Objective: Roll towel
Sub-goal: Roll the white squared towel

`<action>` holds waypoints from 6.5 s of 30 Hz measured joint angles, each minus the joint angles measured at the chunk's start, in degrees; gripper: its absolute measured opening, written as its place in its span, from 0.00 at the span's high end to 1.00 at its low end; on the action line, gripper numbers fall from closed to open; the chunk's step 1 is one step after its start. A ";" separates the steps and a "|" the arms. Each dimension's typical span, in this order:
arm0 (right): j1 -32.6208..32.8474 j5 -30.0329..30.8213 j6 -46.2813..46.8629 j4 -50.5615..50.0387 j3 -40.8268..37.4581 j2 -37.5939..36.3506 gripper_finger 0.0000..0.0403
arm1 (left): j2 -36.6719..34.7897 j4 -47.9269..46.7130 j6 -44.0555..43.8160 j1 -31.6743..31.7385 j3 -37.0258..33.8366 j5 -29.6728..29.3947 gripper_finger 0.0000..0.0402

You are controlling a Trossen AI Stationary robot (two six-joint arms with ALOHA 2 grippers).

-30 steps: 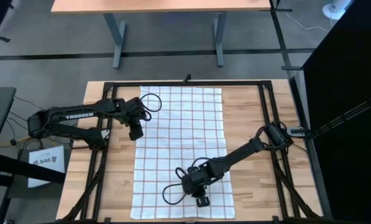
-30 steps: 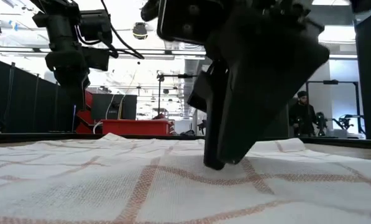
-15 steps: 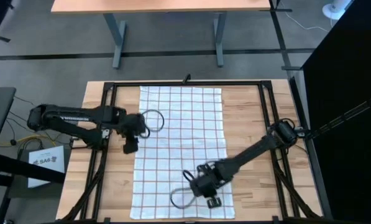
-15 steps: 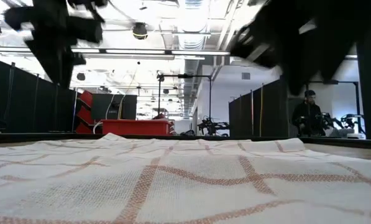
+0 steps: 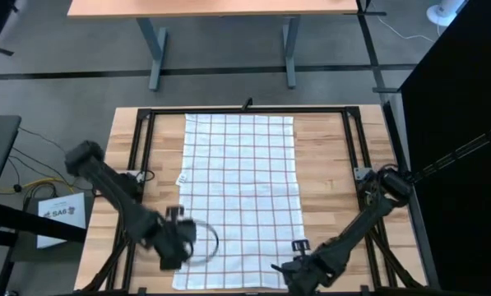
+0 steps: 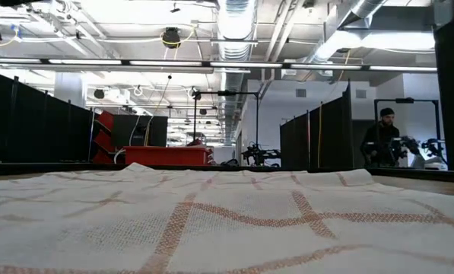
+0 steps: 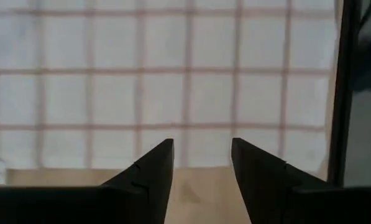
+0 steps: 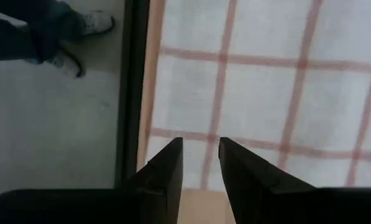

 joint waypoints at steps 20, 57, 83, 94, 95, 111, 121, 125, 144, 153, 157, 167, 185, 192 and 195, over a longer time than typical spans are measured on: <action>7.56 4.45 11.12 6.22 -0.17 3.72 0.77 | 25.37 -1.51 -15.33 -13.05 18.38 -2.34 0.63; 7.02 3.41 12.51 5.67 -0.07 9.35 0.77 | 30.07 5.43 -12.90 -14.89 18.00 0.03 0.63; 7.03 3.41 12.70 5.60 -0.13 9.40 0.77 | 31.80 9.06 -11.91 -14.61 14.71 -0.05 0.63; 7.03 3.41 12.57 5.57 -0.14 9.40 0.77 | 31.63 11.46 -12.52 -14.63 13.81 0.35 0.70; 7.03 3.39 12.58 5.57 -0.14 9.40 0.77 | 31.62 11.66 -12.58 -14.63 13.69 0.46 0.71; 7.01 3.40 13.35 5.10 -0.17 9.40 0.99 | 31.62 11.55 -13.70 -13.10 13.64 1.07 1.00; 7.01 2.98 14.16 5.09 1.14 7.62 1.00 | 31.75 9.04 -14.03 -12.67 17.15 0.62 1.00; 7.01 3.00 14.17 5.33 1.42 5.58 1.00 | 31.75 5.56 -13.57 -12.13 19.80 0.58 1.00; 1.45 3.50 8.13 2.99 1.46 -3.81 1.00 | 25.65 -0.70 -2.92 -0.83 27.98 0.56 1.00; -4.33 4.16 0.44 -1.25 1.51 -7.01 1.00 | 19.50 -0.93 7.70 9.01 27.59 0.86 1.00; -6.96 5.82 -1.12 -7.15 1.49 -9.23 1.00 | 16.47 -4.44 11.18 12.34 25.58 0.98 1.00; -19.52 7.59 -5.49 -5.80 -10.87 -22.94 1.00 | -3.24 3.81 16.67 24.78 2.15 3.05 1.00; -62.18 -2.54 -32.19 -4.78 -13.40 -26.84 1.00 | -16.40 0.89 41.24 65.61 -8.11 15.32 1.00; -75.14 -7.15 -41.84 -2.19 -13.38 -26.08 1.00 | -15.12 3.32 46.83 76.97 -8.11 16.39 1.00; -79.91 -9.30 -44.60 -0.53 -13.38 -24.07 1.00 | -13.60 4.63 47.78 80.97 -8.14 17.79 1.00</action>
